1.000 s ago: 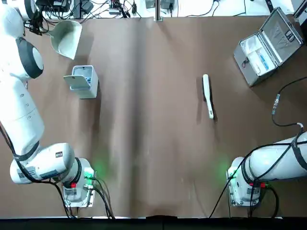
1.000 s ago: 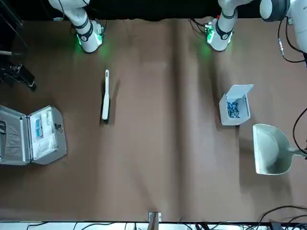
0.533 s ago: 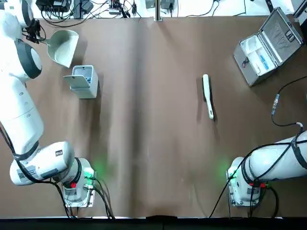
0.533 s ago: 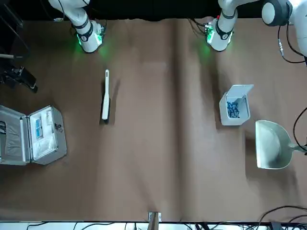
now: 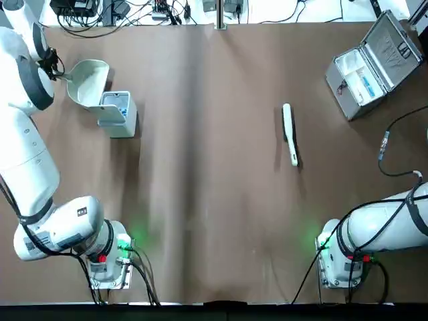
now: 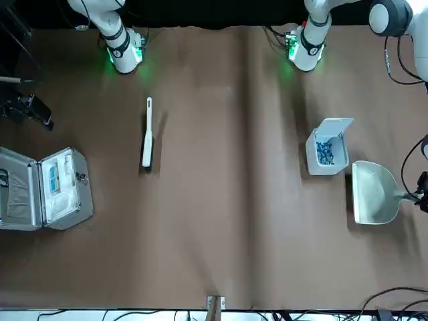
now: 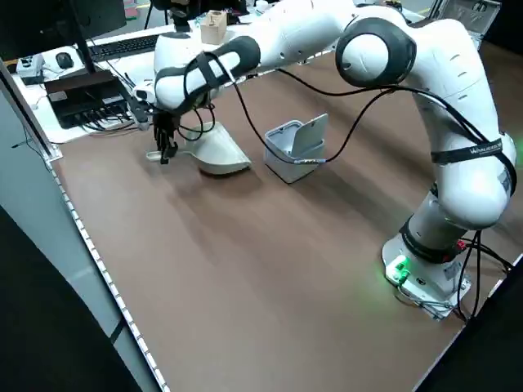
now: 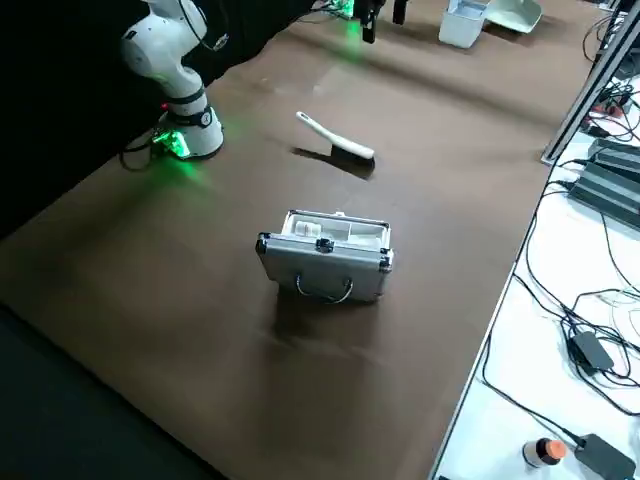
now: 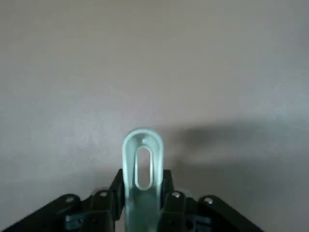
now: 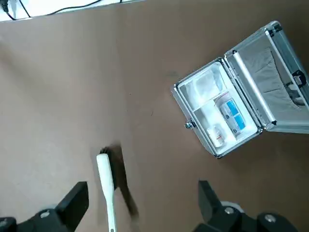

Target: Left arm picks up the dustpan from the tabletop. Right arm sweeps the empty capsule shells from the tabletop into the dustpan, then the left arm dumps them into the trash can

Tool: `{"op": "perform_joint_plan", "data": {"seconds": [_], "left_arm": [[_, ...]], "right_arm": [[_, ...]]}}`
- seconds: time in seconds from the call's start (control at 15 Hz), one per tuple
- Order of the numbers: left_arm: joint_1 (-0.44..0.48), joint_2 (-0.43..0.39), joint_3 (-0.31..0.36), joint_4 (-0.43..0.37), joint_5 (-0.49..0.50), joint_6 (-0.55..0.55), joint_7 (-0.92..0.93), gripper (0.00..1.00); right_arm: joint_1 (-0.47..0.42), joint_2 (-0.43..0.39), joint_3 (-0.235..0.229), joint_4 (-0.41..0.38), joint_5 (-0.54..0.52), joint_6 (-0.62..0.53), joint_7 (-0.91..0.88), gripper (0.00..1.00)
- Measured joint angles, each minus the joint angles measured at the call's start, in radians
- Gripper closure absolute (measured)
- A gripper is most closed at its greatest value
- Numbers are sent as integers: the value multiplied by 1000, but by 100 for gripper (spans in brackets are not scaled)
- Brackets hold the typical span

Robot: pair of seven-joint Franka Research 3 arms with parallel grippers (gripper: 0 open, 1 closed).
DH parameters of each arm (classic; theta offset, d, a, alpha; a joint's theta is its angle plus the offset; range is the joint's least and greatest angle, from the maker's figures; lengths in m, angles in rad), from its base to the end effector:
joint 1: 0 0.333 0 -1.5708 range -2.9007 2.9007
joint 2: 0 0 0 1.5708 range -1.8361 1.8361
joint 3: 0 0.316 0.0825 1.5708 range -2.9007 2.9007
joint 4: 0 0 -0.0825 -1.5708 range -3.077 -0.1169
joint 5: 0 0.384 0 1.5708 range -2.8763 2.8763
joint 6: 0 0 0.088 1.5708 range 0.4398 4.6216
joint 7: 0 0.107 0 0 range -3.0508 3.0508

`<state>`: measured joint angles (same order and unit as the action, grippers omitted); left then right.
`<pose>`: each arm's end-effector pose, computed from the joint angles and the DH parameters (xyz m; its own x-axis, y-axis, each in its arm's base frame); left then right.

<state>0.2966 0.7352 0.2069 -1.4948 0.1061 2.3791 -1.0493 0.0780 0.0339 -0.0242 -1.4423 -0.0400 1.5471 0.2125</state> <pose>0.6529 0.3290 0.2581 0.1447 0.9539 0.2630 0.9880 -0.1540 0.0148 0.5624 0.0262 0.6640 0.9842 -0.1589 0.0778 -0.1612 -0.9866 0.0248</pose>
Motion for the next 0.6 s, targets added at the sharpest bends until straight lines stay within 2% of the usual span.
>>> {"op": "perform_joint_plan", "data": {"seconds": [0.27, 0.6], "left_arm": [[16, -15, 15, -68, -3, 118, -3, 67], [17, -49, 22, -122, -4, 133, -5, 67]], "right_arm": [[-1, 2, -1, 0, 40, 0, 0, 0], [-2, 6, -2, 0, 62, 0, 0, 0]]}}
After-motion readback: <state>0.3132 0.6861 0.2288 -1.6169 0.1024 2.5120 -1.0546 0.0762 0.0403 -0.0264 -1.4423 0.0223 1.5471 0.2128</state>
